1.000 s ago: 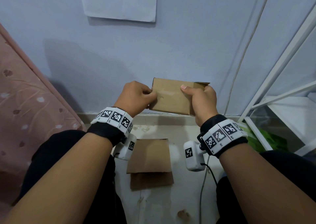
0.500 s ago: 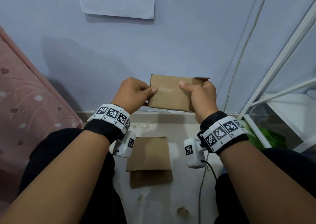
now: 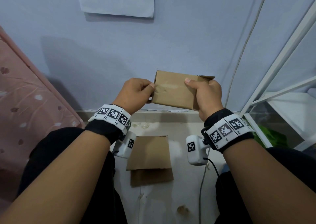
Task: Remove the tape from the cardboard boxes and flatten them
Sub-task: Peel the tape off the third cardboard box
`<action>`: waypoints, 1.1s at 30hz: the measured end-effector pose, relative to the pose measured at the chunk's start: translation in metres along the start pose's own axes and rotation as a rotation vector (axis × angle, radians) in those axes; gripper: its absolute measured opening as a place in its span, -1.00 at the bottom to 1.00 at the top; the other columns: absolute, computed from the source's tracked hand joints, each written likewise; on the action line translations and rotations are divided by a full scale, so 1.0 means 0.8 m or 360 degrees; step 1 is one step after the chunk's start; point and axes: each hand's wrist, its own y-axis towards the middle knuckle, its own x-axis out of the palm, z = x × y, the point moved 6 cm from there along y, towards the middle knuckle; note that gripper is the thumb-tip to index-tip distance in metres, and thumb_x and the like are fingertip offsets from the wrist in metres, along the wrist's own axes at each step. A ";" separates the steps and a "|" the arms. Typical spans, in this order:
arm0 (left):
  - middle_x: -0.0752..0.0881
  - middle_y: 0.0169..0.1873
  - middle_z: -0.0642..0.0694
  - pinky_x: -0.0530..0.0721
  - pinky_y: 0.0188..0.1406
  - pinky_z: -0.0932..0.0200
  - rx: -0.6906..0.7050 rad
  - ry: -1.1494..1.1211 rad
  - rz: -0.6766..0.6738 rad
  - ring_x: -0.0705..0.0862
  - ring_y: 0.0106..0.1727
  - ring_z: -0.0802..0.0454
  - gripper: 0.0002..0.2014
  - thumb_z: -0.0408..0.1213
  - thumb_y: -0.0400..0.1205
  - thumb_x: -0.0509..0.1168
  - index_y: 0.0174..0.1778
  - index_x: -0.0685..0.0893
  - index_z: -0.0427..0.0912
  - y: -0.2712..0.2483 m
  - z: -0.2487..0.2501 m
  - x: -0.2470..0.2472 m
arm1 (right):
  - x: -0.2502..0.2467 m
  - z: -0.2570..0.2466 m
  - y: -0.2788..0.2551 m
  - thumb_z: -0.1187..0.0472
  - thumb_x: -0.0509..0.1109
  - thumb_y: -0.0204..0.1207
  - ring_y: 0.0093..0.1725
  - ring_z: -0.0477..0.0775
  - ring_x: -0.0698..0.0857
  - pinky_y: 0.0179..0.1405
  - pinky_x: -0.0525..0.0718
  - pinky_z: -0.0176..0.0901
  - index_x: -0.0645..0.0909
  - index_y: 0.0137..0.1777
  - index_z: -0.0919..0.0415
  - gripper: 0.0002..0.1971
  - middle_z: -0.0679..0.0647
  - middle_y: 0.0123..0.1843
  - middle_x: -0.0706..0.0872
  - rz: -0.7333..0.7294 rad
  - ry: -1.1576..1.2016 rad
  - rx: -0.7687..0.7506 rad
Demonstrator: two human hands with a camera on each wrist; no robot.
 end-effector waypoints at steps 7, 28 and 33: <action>0.87 -0.11 -0.29 0.87 -0.02 0.01 -0.0064 -0.0208 -0.0068 0.89 -0.06 -0.09 -0.87 -0.45 0.72 0.37 0.00 0.83 -0.38 -0.002 -0.001 0.004 | -0.001 -0.002 -0.001 -0.07 0.72 -0.05 0.06 0.12 0.87 0.18 0.82 0.24 0.70 0.18 0.19 -0.26 0.03 0.08 0.88 -0.0064 -0.0006 0.0002; 0.85 -0.08 -0.17 0.86 -0.05 0.01 -0.0014 -0.0257 0.0102 0.85 -0.05 0.04 -0.79 -0.44 0.76 0.25 0.03 0.82 -0.23 -0.002 0.007 0.006 | -0.018 -0.022 -0.004 0.25 0.61 0.42 -0.17 0.02 0.83 -0.16 0.79 -0.06 0.76 -0.02 0.20 -0.84 0.03 -0.09 0.86 -0.0110 0.0072 0.0019; 0.86 -0.18 -0.17 0.86 -0.05 0.02 0.0064 -0.0214 0.0230 0.86 -0.08 -0.02 -0.83 -0.36 0.72 0.36 -0.09 0.86 -0.25 0.000 0.010 -0.007 | -0.010 -0.006 -0.005 -0.15 0.47 0.53 0.37 0.17 0.67 0.31 0.68 0.13 0.44 0.49 0.23 -0.34 0.10 0.42 0.62 -0.0149 -0.0357 0.0153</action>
